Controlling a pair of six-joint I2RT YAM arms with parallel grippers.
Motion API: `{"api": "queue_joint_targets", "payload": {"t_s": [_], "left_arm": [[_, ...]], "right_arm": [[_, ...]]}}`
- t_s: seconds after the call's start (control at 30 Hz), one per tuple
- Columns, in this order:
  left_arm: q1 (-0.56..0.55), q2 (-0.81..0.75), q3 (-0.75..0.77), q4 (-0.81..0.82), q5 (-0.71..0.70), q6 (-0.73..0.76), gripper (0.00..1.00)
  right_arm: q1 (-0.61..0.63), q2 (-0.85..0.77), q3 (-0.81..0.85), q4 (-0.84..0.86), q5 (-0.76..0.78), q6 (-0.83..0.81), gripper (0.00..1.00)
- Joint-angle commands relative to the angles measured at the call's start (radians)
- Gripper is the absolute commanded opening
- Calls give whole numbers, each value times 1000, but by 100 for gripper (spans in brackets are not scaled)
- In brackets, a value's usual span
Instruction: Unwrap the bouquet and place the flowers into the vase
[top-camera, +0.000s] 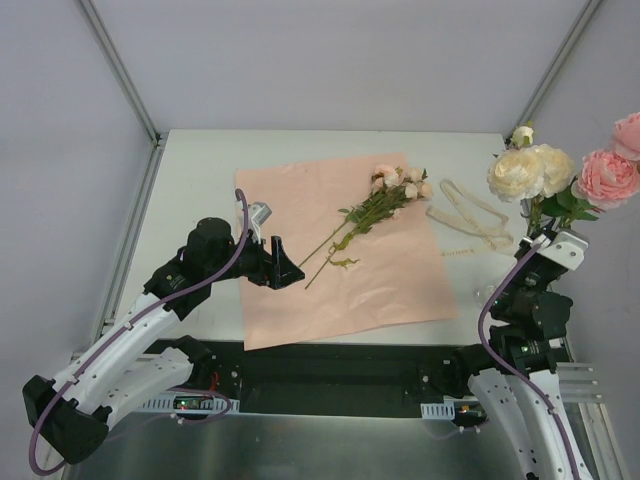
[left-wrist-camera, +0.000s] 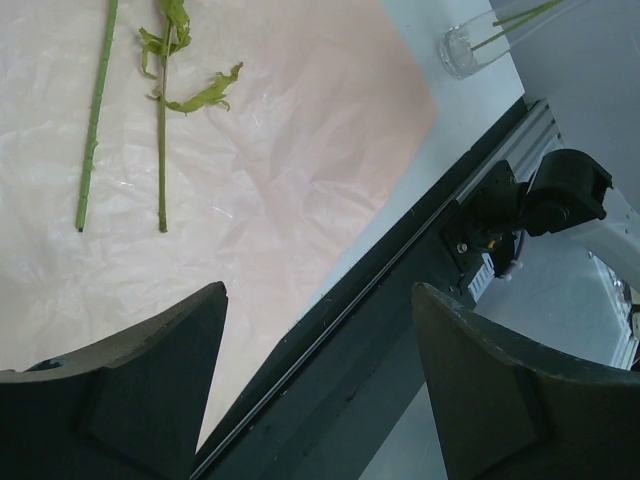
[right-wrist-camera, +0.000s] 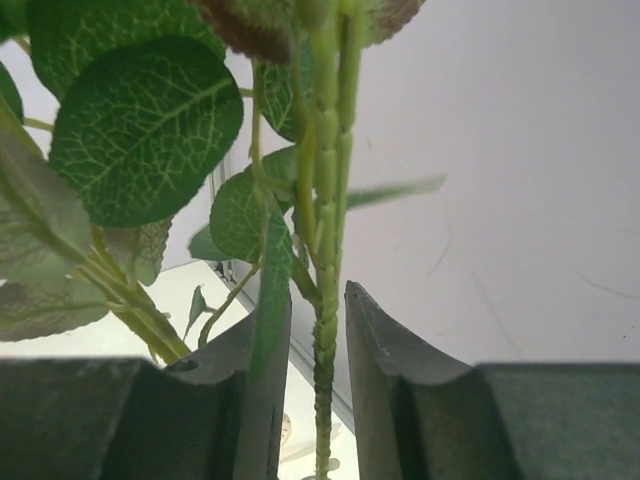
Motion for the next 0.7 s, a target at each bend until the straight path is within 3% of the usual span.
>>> {"api": "queue_joint_targets", "payload": {"t_s": [0.0, 0.17, 0.3, 0.67], "left_arm": [[4, -12, 9, 26, 25, 3, 74], [4, -3, 13, 26, 28, 3, 74], [4, -2, 16, 26, 31, 4, 73], [4, 9, 16, 28, 39, 4, 74]], "right_arm": [[-8, -13, 45, -37, 20, 45, 34], [-9, -25, 73, -105, 30, 68, 40], [-9, -25, 108, -177, 50, 92, 52], [-8, -33, 280, -600, 67, 224, 66]]}}
